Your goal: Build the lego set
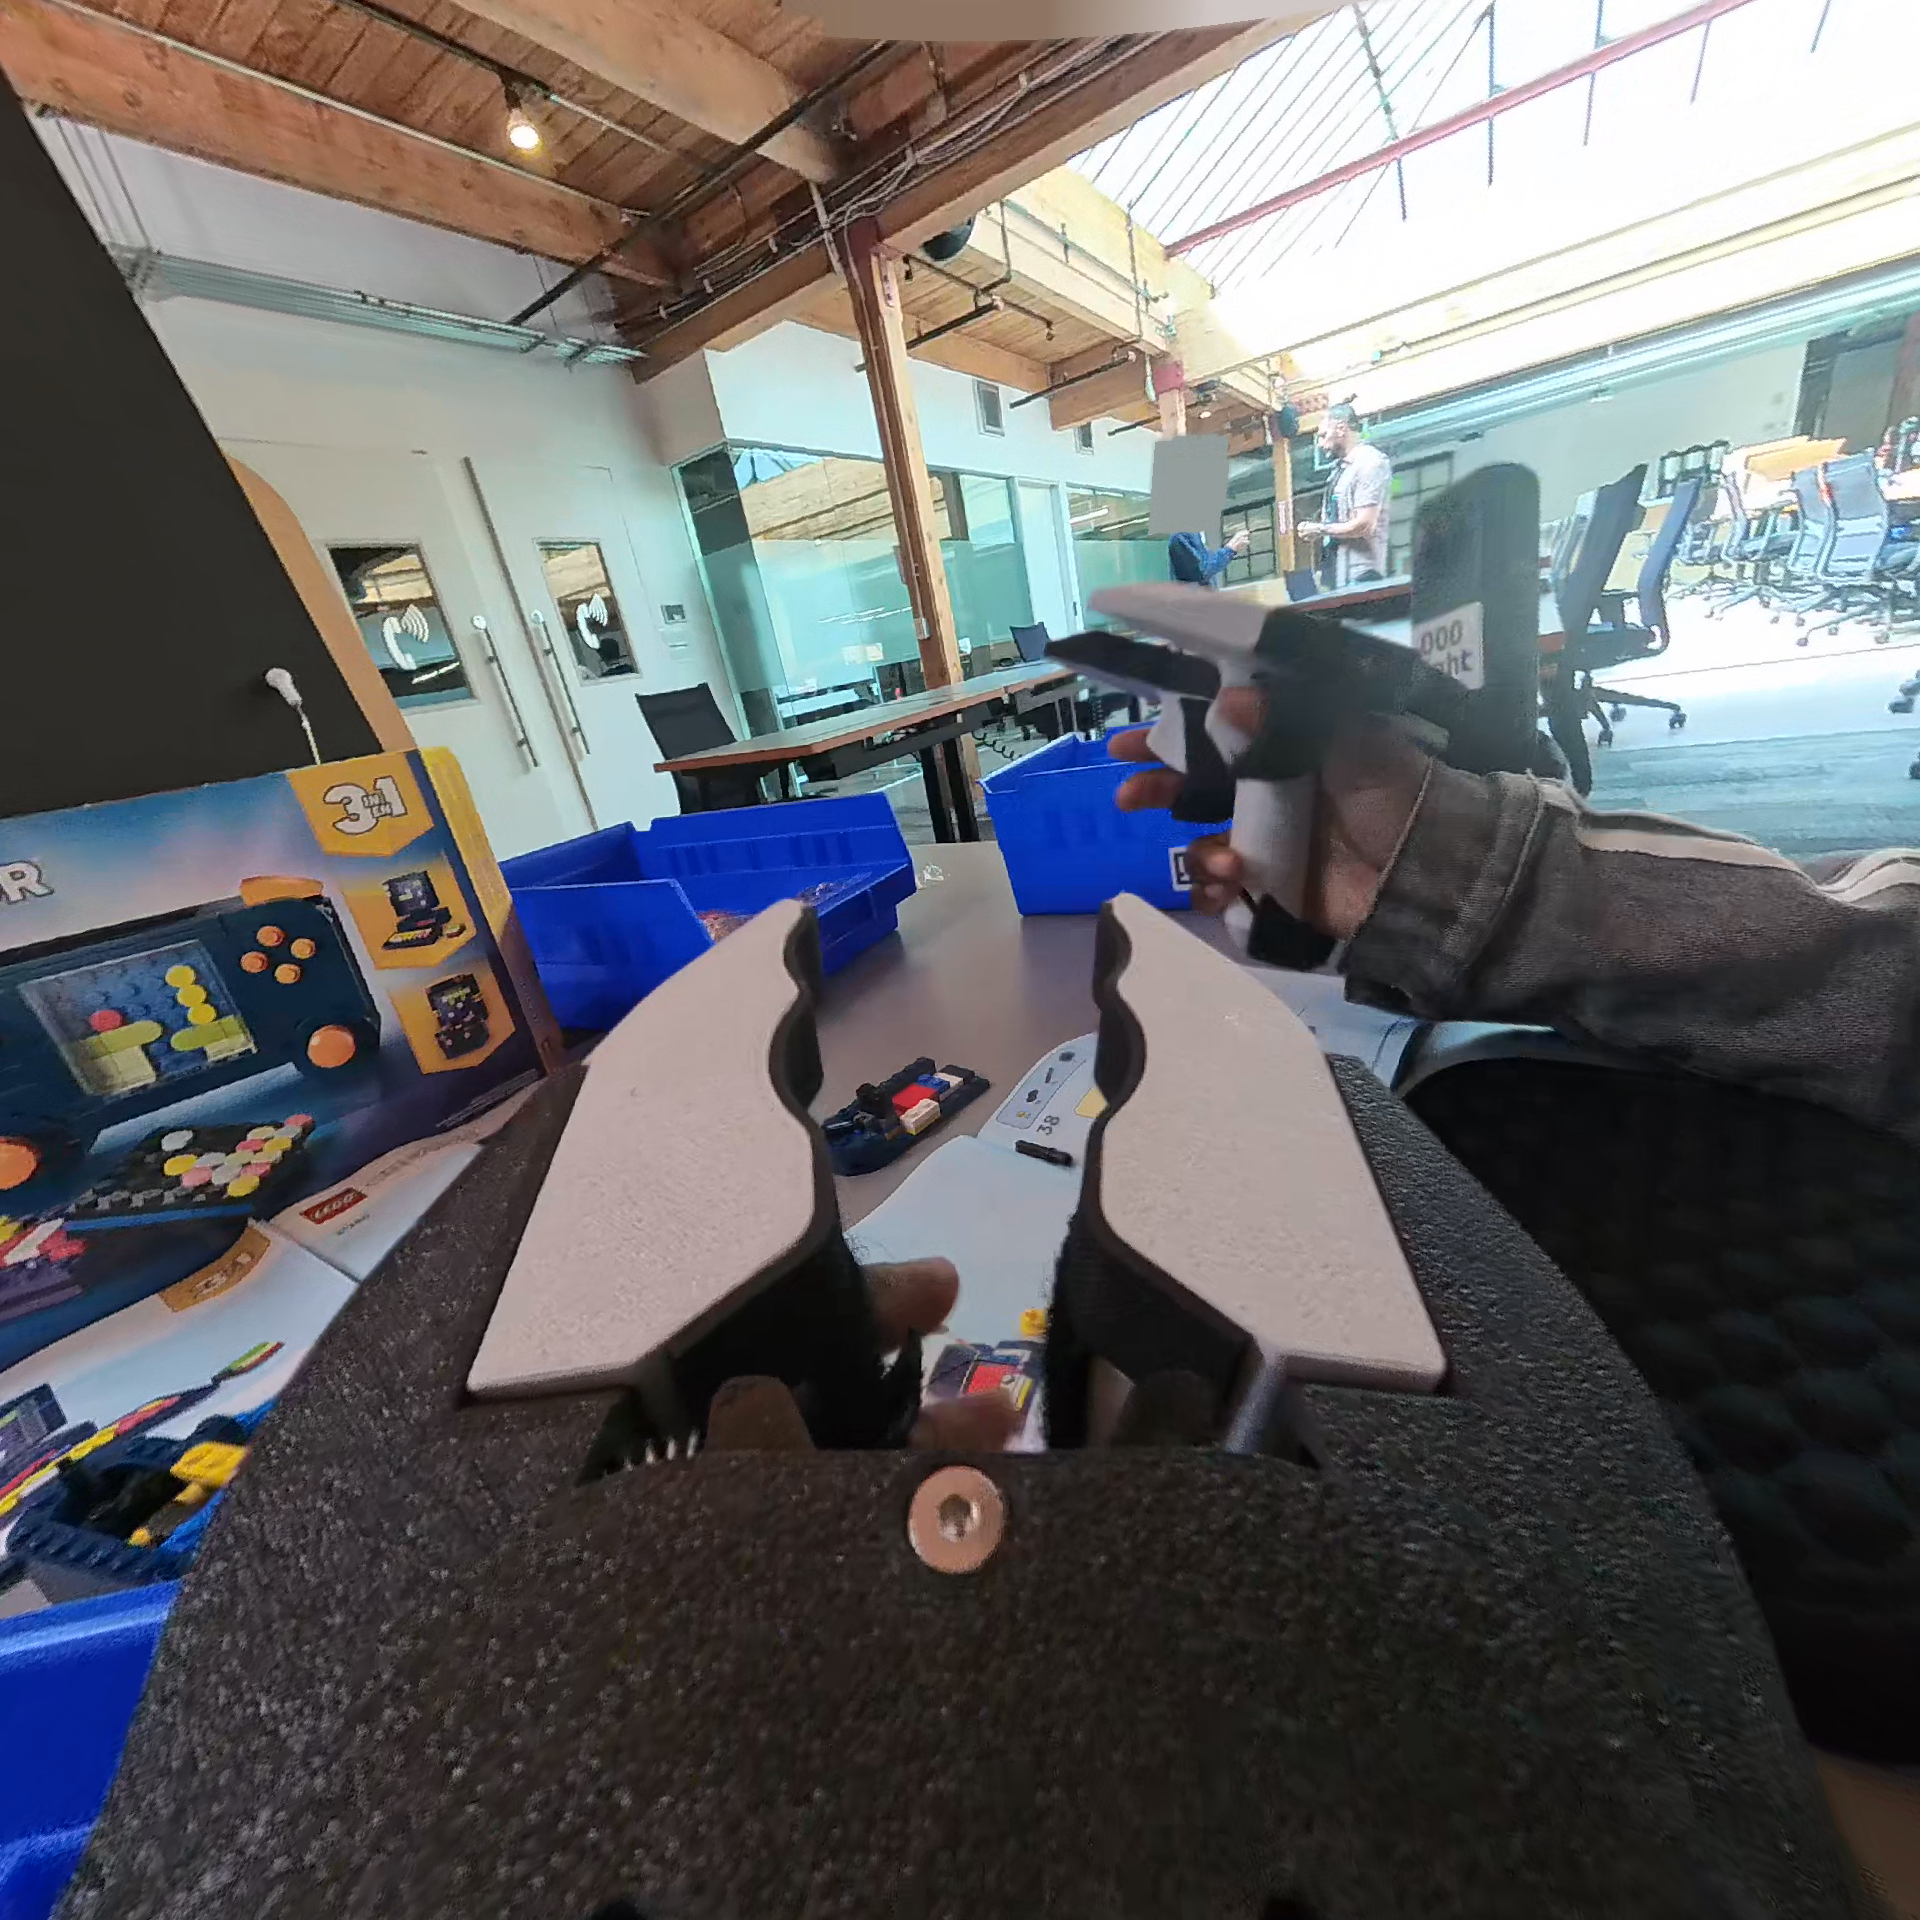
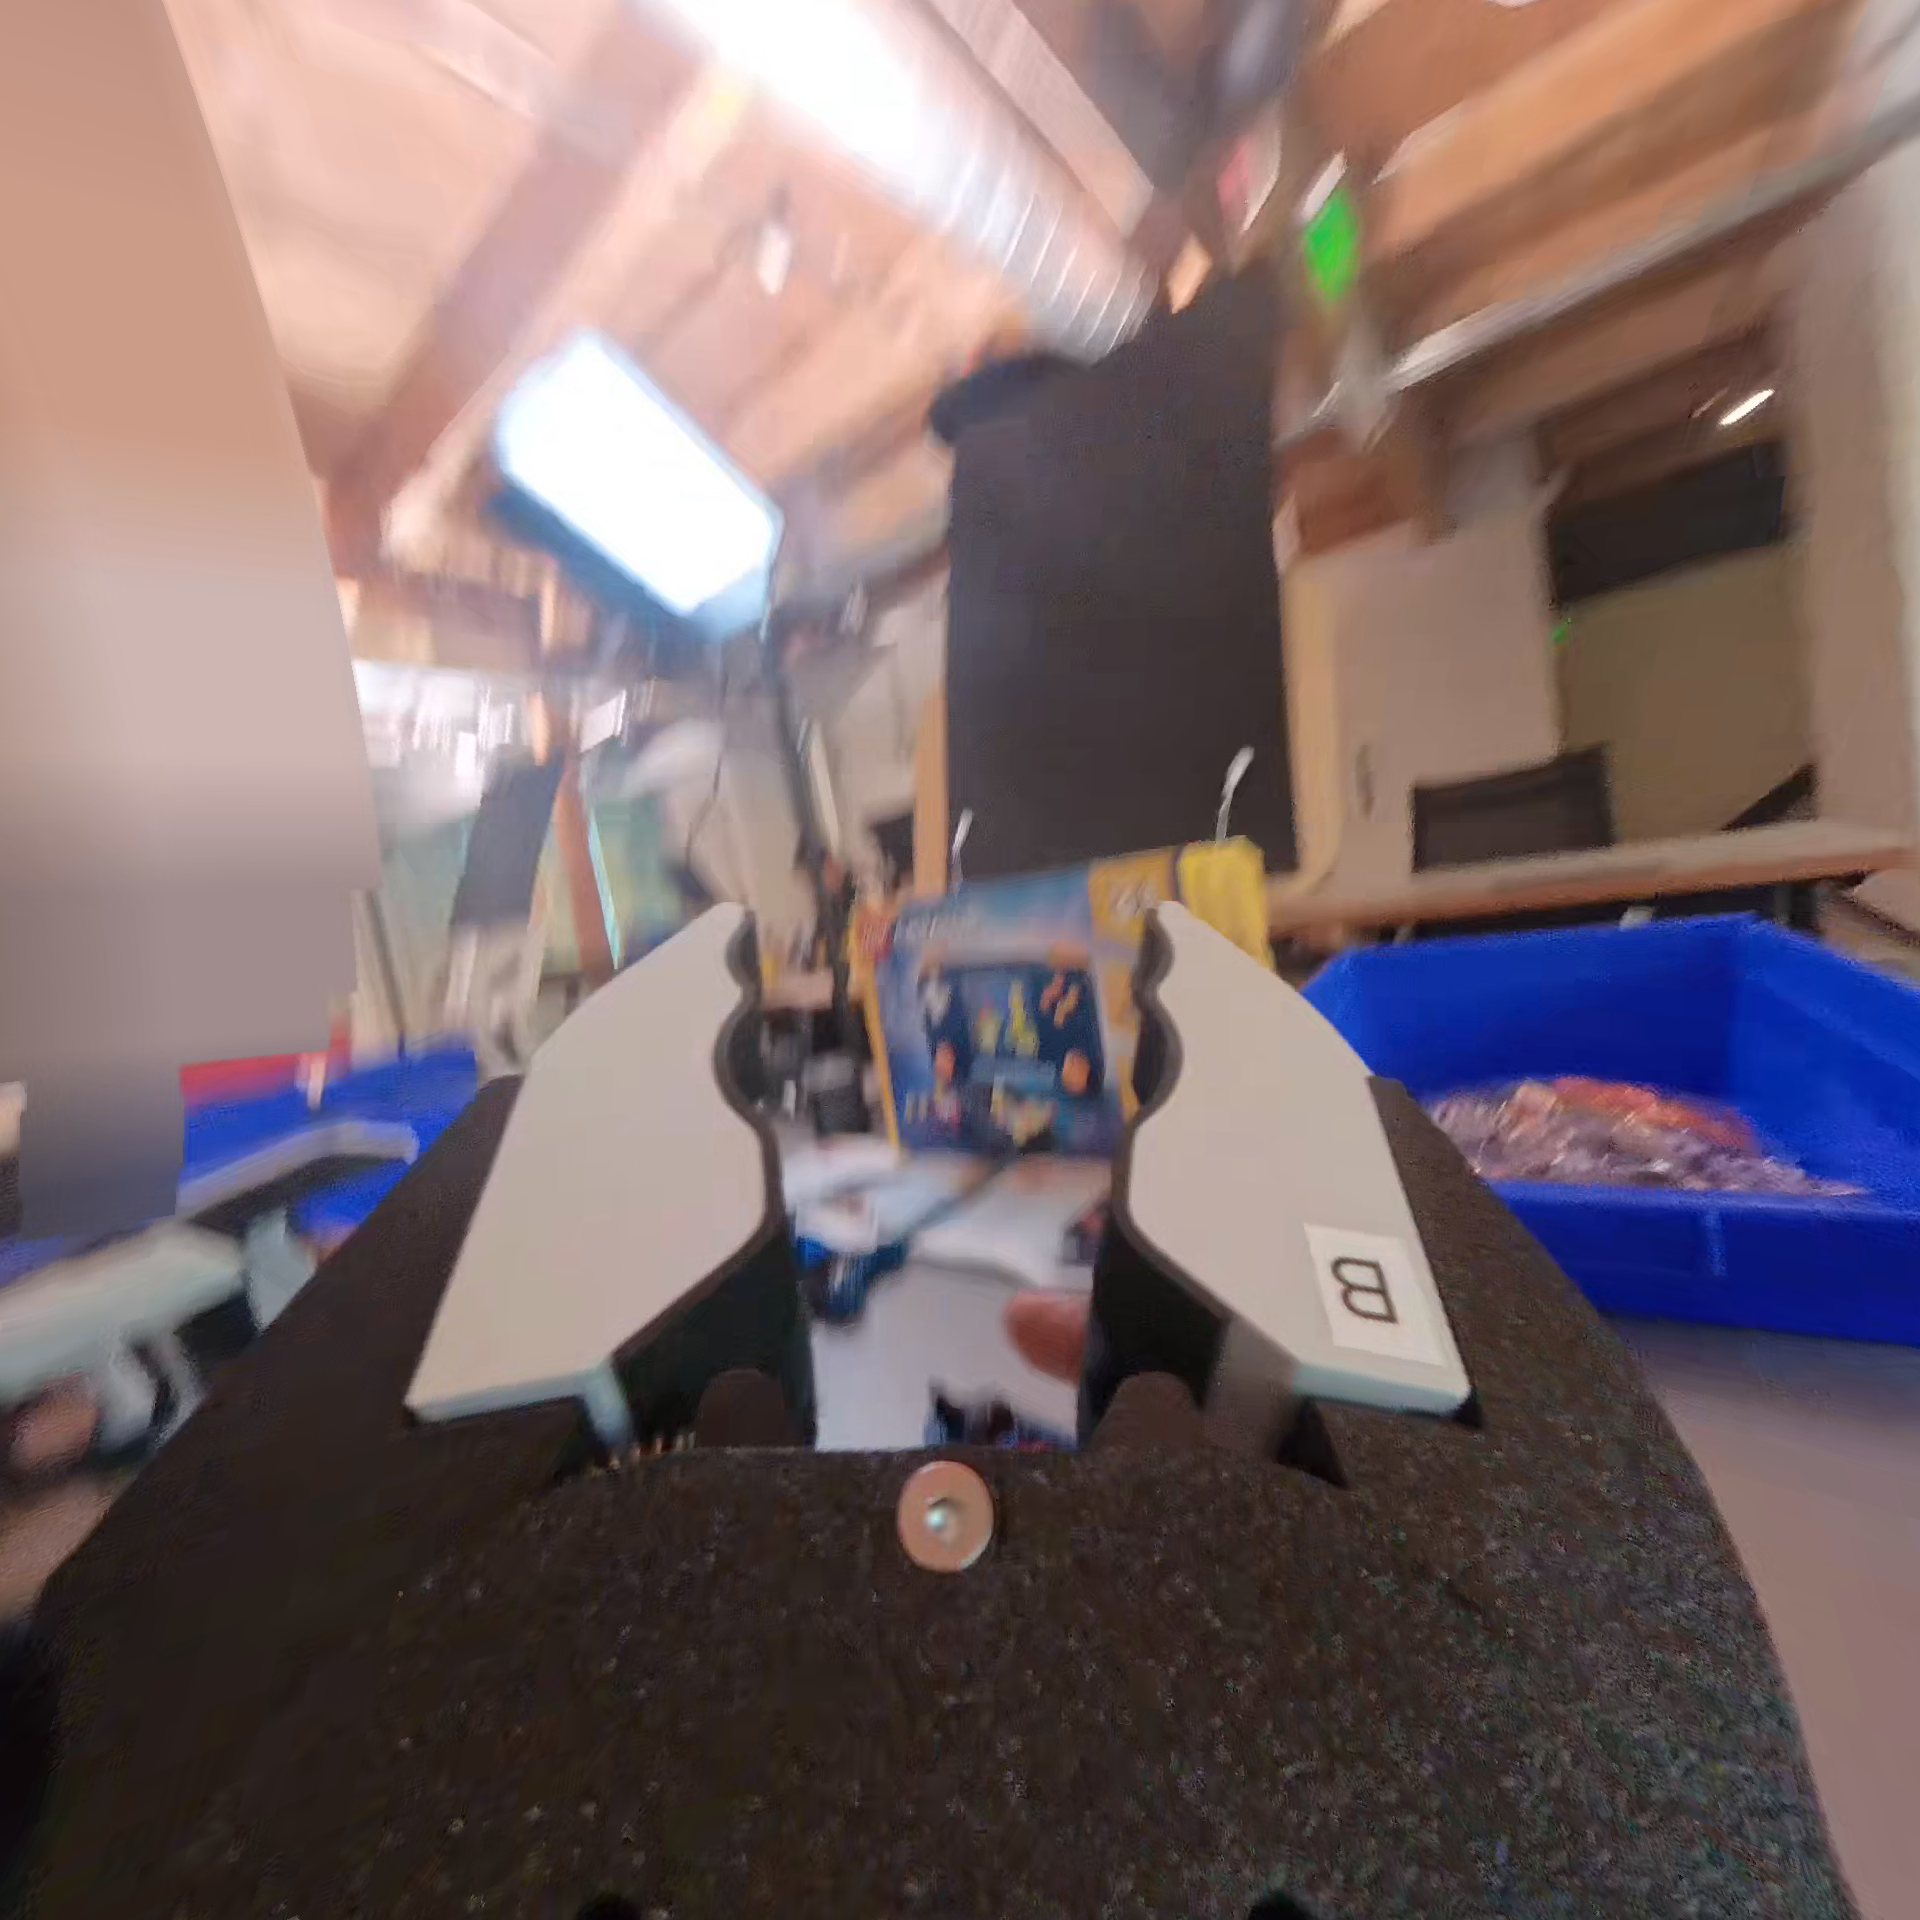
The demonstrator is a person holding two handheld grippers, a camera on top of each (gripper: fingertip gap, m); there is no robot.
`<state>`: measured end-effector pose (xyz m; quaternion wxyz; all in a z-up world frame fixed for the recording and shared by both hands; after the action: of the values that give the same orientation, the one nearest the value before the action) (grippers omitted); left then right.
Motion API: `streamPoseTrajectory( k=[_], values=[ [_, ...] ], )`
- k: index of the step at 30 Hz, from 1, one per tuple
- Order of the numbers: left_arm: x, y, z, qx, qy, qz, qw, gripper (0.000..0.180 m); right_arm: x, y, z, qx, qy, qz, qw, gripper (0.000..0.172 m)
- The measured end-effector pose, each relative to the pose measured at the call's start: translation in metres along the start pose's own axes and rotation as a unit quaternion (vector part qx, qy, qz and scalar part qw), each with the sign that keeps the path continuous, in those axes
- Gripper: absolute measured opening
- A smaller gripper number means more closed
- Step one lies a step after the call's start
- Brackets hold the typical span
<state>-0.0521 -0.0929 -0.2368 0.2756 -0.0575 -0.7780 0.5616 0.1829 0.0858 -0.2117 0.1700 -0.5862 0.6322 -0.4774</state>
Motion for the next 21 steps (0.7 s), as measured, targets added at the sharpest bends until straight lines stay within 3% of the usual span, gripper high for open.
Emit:
streamPoseTrajectory(
  k=[4,11,14,18,19,21],
  values=[
    [-0.006,-0.003,-0.002,-0.022,0.022,-0.01,0.999,0.076,-0.008,-0.019,0.015,-0.156,0.014,-0.05,0.986,0.095],
    [-0.009,-0.014,-0.002,-0.086,0.032,0.005,0.996,0.126,-0.012,-0.021,0.021,-0.198,0.04,-0.068,0.977,0.106],
    [-0.009,-0.016,-0.001,-0.1,0.036,0.016,0.994,0.132,-0.014,-0.02,0.021,-0.202,0.043,-0.084,0.975,0.105],
    [-0.016,-0.015,-0.002,-0.093,0.074,0.009,0.993,0.118,-0.016,-0.019,0.021,-0.2,0.039,-0.101,0.974,0.103],
    [-0.019,-0.014,-0.002,-0.088,0.09,-0.006,0.992,0.103,-0.016,-0.019,0.021,-0.198,0.039,-0.103,0.974,0.103],
    [-0.027,-0.011,-0.002,-0.062,0.137,-0.038,0.988,0.048,-0.016,-0.018,0.02,-0.196,0.04,-0.101,0.975,0.103]
  ],
)
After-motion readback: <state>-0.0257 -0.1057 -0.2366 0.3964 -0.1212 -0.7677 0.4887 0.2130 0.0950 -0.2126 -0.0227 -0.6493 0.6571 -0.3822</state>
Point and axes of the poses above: each gripper's, where its closed fingertips meet, z back along the fingers, y out of its underside, x = y × z across the jaws, the point moved 9 cm from there along z, back along the fingers, and after that the axes turned 11 degrees about -z, right-handed, at the moved point
